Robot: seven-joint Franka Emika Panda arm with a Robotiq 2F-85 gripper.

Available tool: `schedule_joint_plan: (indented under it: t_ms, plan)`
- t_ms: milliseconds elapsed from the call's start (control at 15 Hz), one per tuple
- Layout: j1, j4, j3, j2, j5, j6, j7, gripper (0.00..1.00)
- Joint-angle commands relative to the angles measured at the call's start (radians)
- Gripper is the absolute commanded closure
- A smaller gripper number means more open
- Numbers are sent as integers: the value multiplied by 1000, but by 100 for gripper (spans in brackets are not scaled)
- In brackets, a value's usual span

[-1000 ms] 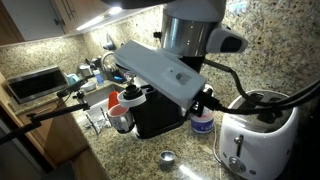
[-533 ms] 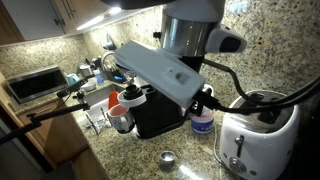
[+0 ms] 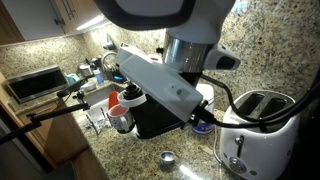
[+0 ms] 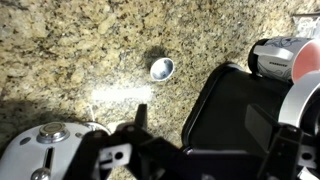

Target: Put the filter inside the coffee maker

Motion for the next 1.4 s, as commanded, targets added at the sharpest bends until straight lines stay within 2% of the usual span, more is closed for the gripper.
schedule_joint_plan:
  t_ms: [0, 400, 733, 867, 1067, 1333]
  plan:
    - [-14, 17, 33, 74, 6, 6, 0, 0]
    - [-34, 47, 82, 228, 29, 60, -20, 0]
    - [-99, 82, 150, 334, 174, 184, -90, 0]
    - [-125, 108, 172, 371, 217, 194, -111, 0]
    - [-130, 135, 177, 407, 188, 172, -82, 0]
    - [-114, 99, 163, 389, 96, 168, -25, 0]
